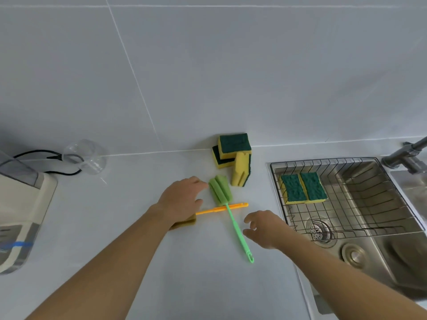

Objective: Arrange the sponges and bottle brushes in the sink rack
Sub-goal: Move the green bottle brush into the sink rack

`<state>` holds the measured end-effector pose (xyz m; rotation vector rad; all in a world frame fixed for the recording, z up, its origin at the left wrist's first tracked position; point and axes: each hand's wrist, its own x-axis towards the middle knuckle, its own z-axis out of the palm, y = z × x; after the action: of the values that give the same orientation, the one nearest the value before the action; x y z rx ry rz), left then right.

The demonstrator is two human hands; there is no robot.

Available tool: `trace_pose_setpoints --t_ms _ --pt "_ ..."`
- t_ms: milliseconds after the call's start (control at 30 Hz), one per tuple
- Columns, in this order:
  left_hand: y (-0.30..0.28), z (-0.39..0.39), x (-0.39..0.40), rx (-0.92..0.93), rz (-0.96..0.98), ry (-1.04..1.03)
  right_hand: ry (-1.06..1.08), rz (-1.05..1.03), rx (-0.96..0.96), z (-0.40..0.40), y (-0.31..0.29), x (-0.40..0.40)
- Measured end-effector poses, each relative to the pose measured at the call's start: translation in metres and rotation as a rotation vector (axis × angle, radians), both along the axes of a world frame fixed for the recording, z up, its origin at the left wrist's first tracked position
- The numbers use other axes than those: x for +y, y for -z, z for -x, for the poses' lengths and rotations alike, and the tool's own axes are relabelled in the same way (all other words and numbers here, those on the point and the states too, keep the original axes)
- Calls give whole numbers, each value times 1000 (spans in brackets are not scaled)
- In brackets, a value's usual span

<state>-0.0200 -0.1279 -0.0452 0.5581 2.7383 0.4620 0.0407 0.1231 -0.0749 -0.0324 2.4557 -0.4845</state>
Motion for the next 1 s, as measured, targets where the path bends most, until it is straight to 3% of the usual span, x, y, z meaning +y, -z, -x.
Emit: trace_pose_setpoints --t_ms 433,700,1000 --pt "28 39 31 363 129 651 189 23 -22 -13 23 -25" --pt "40 49 37 327 287 663 173 43 -12 -15 24 -24" --pt "37 47 33 403 254 666 123 57 -4 -17 19 -23"
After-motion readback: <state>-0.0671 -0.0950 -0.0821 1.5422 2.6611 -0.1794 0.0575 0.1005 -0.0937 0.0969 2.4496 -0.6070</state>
